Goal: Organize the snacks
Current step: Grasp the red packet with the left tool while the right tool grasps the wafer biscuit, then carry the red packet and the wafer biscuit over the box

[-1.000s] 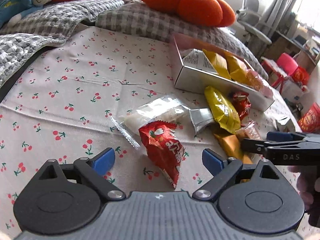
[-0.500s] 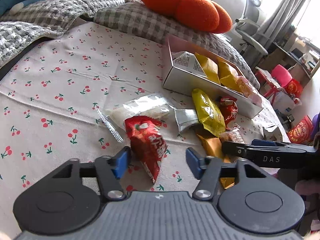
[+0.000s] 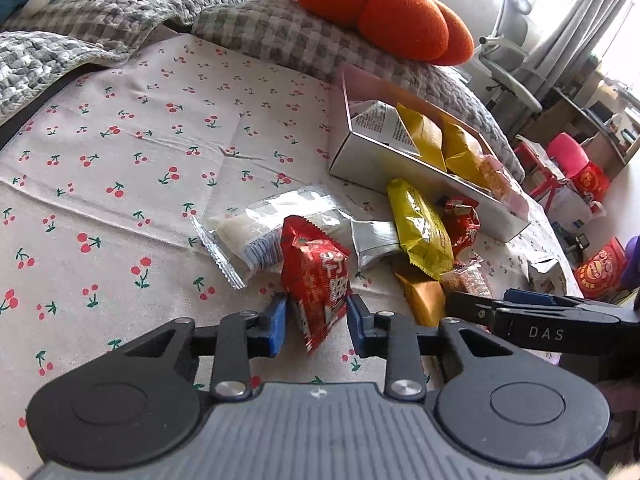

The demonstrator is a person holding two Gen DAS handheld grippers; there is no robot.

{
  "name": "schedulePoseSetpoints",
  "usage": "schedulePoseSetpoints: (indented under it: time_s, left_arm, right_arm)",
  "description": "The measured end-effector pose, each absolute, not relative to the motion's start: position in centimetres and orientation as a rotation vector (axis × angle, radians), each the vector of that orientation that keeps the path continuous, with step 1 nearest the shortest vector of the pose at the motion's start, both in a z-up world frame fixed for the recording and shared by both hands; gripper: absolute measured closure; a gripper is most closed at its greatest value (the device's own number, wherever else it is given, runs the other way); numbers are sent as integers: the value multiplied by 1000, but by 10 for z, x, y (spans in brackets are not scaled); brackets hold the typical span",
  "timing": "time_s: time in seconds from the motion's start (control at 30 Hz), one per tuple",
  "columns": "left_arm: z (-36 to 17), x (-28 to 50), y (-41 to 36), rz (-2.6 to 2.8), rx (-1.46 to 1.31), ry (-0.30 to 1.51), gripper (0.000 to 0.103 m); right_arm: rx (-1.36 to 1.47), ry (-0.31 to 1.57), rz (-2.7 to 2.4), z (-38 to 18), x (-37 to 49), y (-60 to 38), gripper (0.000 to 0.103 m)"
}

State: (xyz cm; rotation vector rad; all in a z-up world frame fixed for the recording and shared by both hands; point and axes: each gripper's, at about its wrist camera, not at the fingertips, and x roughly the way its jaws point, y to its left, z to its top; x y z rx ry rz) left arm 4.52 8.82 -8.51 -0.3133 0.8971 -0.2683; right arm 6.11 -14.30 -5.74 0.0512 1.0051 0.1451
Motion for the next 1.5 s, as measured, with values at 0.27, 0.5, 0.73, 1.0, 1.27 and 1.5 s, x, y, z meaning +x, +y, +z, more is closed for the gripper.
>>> schedulePoseSetpoints:
  time_s: [0.27, 0.5, 0.73, 1.0, 1.27, 1.5]
  left_arm:
    - [-84, 51, 83, -226, -294, 873, 65]
    - [-83, 54, 80, -217, -276, 871, 70]
    - [-76, 55, 74, -234, -233, 889, 82]
    - [-73, 57, 74, -239, -240, 897, 83]
    - [-56, 57, 70, -271, -287, 878, 83]
    - [-34, 66, 57, -305, -295, 831, 83]
  right_arm:
    - [57, 1001, 197, -51, 61, -136, 35]
    - [77, 1010, 227, -46, 62, -136, 69]
    - [153, 1033, 210, -38, 65, -148, 69]
    - [235, 1076, 191, -28, 65, -159, 69]
    - [305, 1047, 182, -9, 67, -171, 69]
    - [387, 992, 173, 6, 78, -185, 69]
